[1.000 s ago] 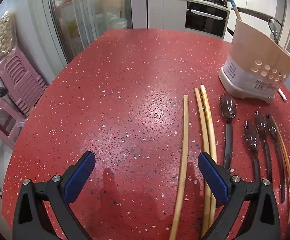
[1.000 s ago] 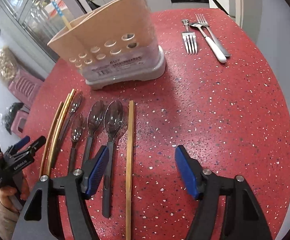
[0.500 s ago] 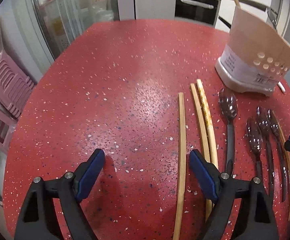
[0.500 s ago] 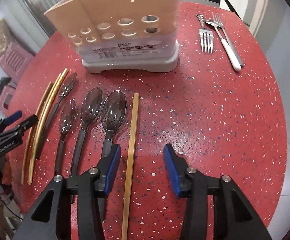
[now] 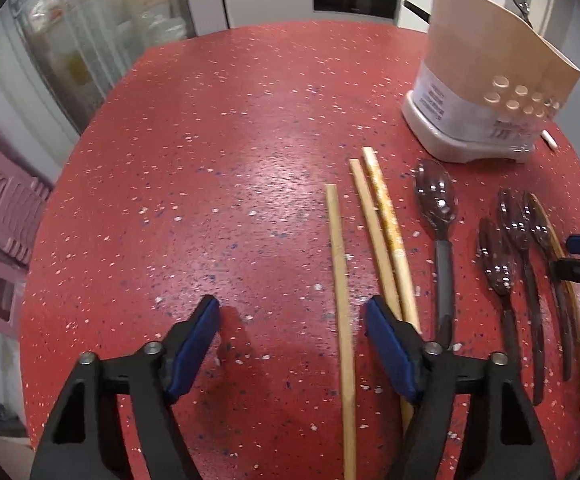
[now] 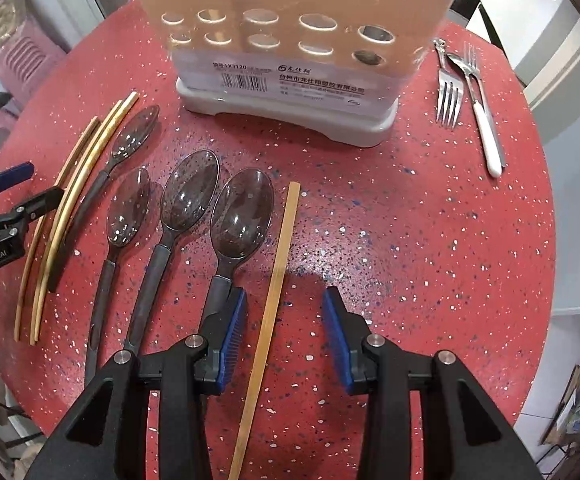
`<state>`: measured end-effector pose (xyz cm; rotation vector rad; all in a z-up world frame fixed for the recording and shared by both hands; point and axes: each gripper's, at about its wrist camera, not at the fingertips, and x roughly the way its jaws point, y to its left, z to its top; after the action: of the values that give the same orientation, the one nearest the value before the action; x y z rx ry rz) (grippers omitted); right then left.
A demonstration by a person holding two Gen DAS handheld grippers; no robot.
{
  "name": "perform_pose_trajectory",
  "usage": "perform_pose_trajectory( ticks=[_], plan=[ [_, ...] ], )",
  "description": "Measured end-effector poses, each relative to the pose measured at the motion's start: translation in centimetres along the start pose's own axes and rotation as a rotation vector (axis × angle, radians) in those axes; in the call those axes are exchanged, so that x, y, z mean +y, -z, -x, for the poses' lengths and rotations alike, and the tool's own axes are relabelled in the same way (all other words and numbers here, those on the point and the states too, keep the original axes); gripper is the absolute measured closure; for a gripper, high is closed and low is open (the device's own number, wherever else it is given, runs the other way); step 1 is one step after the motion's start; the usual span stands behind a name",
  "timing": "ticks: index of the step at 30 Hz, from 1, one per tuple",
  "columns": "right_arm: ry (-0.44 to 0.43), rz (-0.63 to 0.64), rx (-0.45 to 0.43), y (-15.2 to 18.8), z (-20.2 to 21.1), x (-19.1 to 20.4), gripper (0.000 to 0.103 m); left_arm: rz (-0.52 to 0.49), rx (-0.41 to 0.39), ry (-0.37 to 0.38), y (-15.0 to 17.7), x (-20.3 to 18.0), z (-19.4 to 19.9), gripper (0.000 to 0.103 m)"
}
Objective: Organize utensils
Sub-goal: 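Grasp a plain wooden chopstick with left tool while right tool grasps another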
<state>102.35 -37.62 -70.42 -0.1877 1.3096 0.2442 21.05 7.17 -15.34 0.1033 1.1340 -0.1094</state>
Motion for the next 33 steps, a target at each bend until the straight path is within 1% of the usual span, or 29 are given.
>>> perform_pose_trajectory(
  ticks=[2,5,6,8,9,10,11,12,13,14,15,17,23,26,28,32,33],
  plan=[
    [0.003,0.009,0.013,-0.3,0.0,-0.1,0.061,-0.011,0.024,0.022,-0.7,-0.3,-0.2,0.016],
    [-0.007,0.035,0.02,-0.9,0.0,0.2,0.07,-0.043,0.064,0.042,-1.9,-1.0,-0.3,0.026],
    [-0.011,0.041,0.023,-1.3,-0.2,0.4,0.078,-0.051,0.072,0.042,-1.9,-1.5,-0.2,0.03],
    [-0.011,0.062,0.026,-1.4,-0.3,1.2,0.088,-0.08,0.093,0.041,-2.4,-2.2,-0.2,0.035],
    [-0.015,0.069,0.024,-1.3,-0.1,1.7,0.094,-0.091,0.102,0.049,-2.7,-2.5,-0.2,0.043],
    [-0.015,0.075,0.023,-1.2,-0.2,2.1,0.095,-0.1,0.11,0.067,-2.9,-2.8,-0.1,0.05],
    [-0.016,0.077,0.019,-1.2,-0.2,2.3,0.095,-0.106,0.111,0.07,-2.8,-2.9,-0.1,0.054],
    [-0.02,0.076,0.015,-1.0,-0.2,2.5,0.096,-0.12,0.108,0.08,-2.9,-3.4,0.1,0.064],
    [-0.028,0.071,0.009,-0.8,-0.2,2.4,0.097,-0.13,0.104,0.082,-2.9,-3.8,0.2,0.071],
    [-0.034,0.066,0.004,-0.7,-0.2,2.3,0.097,-0.132,0.097,0.074,-2.8,-4.3,0.3,0.073],
    [-0.042,0.06,-0.003,-0.5,-0.1,2.0,0.097,-0.132,0.081,0.062,-2.6,-4.6,0.5,0.073],
    [-0.061,0.048,-0.016,-0.1,0.1,1.6,0.097,-0.115,0.057,0.063,-2.2,-5.0,0.8,0.073],
    [-0.151,-0.004,-0.061,1.8,0.6,-0.9,0.097,-0.041,-0.011,0.053,0.5,-4.9,2.3,0.073],
    [-0.187,-0.029,-0.109,2.5,1.1,-1.9,0.097,0.001,-0.073,0.055,1.5,-4.5,4.0,0.073],
    [-0.206,-0.041,-0.146,3.0,1.6,-2.6,0.097,0.021,-0.114,0.059,2.7,-4.4,5.3,0.073],
    [-0.245,-0.065,-0.236,4.5,3.0,-3.5,0.097,0.069,-0.209,0.083,3.3,-4.7,8.4,0.073],
    [-0.257,-0.07,-0.254,4.9,3.4,-3.7,0.097,0.074,-0.223,0.085,2.9,-4.9,8.6,0.073]
  ],
)
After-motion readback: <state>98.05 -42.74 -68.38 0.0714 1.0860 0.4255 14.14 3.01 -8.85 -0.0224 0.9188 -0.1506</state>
